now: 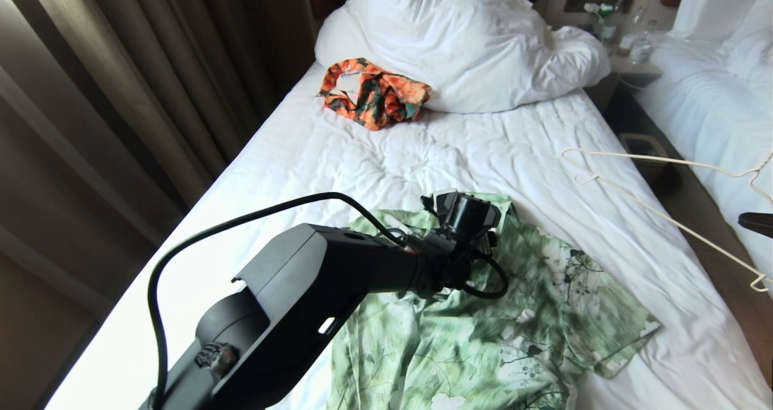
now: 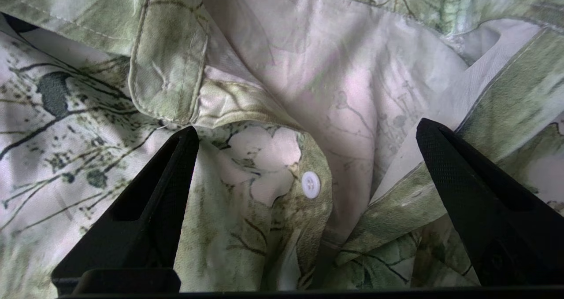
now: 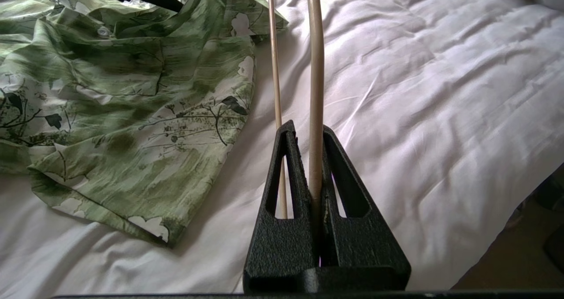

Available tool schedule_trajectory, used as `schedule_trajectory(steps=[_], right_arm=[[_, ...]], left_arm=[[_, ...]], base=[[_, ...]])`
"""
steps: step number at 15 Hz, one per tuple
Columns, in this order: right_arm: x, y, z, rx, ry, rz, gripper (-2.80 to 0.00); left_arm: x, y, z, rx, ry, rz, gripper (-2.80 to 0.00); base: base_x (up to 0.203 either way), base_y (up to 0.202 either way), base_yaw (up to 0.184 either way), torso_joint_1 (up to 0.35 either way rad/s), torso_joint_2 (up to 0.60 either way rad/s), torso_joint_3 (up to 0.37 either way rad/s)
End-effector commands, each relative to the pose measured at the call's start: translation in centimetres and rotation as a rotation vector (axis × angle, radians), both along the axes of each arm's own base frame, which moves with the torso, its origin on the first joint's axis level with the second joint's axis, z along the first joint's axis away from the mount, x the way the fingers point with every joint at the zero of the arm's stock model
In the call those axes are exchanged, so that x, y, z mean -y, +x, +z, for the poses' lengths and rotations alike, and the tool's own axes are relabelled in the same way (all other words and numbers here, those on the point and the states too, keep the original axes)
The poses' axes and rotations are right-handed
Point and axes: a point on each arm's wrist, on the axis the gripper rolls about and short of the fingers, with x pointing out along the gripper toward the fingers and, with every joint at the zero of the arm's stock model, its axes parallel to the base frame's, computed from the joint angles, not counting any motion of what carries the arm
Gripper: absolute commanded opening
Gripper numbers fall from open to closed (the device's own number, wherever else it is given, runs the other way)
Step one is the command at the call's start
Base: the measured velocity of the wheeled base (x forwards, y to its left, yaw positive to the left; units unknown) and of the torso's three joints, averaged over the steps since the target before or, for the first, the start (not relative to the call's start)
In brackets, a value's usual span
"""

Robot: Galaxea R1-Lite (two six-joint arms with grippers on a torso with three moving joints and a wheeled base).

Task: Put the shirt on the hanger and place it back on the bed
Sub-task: Lift the shirt and hanger

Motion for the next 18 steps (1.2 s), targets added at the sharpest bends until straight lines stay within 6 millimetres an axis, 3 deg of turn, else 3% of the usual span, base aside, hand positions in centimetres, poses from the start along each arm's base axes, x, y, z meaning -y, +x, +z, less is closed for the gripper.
schedule_trajectory(steps=[1,5,9,10,18], right_arm=[[0.1,0.1,-0.3,0.002,0.005,0.005,-2.80],[0.3,-0.1,-0.3,0.001,0.007,-0.002,-2.80],[0.6,-0.2,-0.7,-0.006,0.013,-0.011,-2.80],[0.6,-0.2,-0.6,-0.001,0.008,-0.011,-2.80],[0.6,0.0,-0.8,0.003,0.004,-0.007,-2.80]], left_arm=[[-0.2,0.3,0.0,0.005,-0.006,0.008,0.00],[-0.1,0.6,-1.9,-0.017,0.017,0.013,0.00],[-1.2,2.5,-1.7,0.046,-0.026,0.031,0.00],[-1.2,2.5,-1.8,0.046,-0.025,0.030,-2.80],[-1.3,2.7,-2.0,0.045,-0.021,0.036,-2.80]], base=[[0.000,0.000,0.000,0.000,0.00,0.000],[0.000,0.000,0.000,0.000,0.00,0.000],[0.000,0.000,0.000,0.000,0.00,0.000],[0.000,0.000,0.000,0.000,0.00,0.000],[0.000,0.000,0.000,0.000,0.00,0.000]])
